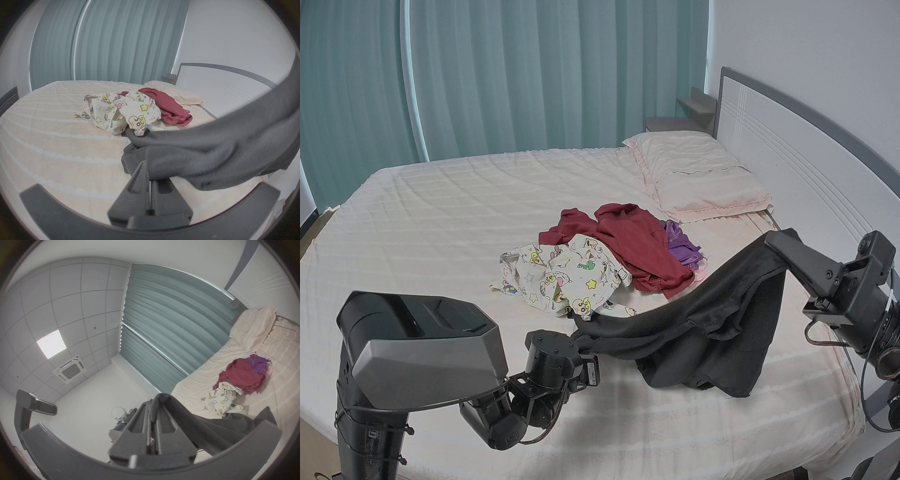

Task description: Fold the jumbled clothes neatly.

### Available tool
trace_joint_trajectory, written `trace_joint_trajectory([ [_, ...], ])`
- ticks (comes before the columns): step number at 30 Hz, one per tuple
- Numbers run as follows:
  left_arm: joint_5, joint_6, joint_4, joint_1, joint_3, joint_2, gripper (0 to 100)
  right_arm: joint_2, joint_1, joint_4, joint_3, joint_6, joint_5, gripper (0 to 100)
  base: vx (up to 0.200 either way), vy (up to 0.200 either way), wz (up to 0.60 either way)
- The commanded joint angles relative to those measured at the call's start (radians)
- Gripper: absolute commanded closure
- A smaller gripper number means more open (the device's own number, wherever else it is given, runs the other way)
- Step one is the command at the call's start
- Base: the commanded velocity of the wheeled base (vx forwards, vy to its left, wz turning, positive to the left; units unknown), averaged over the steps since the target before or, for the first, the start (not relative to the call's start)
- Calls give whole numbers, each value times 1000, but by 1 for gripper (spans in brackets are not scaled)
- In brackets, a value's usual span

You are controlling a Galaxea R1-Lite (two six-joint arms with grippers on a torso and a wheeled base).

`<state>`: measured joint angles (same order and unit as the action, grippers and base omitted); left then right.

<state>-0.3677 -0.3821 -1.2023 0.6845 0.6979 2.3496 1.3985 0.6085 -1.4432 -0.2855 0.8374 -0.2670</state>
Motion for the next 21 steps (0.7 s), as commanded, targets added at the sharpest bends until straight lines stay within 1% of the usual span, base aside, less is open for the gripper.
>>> trace_joint_trajectory([
  [1, -2, -3, -22, 9, -23, -78, 100, 112, -35, 0, 22, 2, 3, 100, 0, 0, 0],
  [5, -2, -21, -22, 12, -84, -202, 100, 217, -35, -9, 35, -8, 14, 100, 0, 0, 0],
  [8, -2, -55, -16, 15, -107, -303, 100, 278, -30, -2, 35, -21, 14, 100, 0, 0, 0],
  [10, -2, -55, -14, 21, -120, -352, 100, 315, -27, -6, 35, -23, 15, 100, 0, 0, 0],
  [13, -4, -55, -14, 53, -172, -446, 100, 379, -7, -13, 43, -29, 25, 100, 0, 0, 0],
  [15, -4, -54, -14, 67, -204, -489, 100, 395, 14, -16, 48, -32, 52, 100, 0, 0, 0],
  [18, -7, -49, -13, 79, -210, -550, 100, 382, 60, -23, 26, -51, 107, 100, 0, 0, 0],
  [19, -10, -44, -13, 79, -207, -564, 100, 372, 71, -40, 9, -70, 126, 100, 0, 0, 0],
  [21, -20, -26, -14, 70, -198, -590, 100, 320, 80, -117, -32, -106, 175, 100, 0, 0, 0],
])
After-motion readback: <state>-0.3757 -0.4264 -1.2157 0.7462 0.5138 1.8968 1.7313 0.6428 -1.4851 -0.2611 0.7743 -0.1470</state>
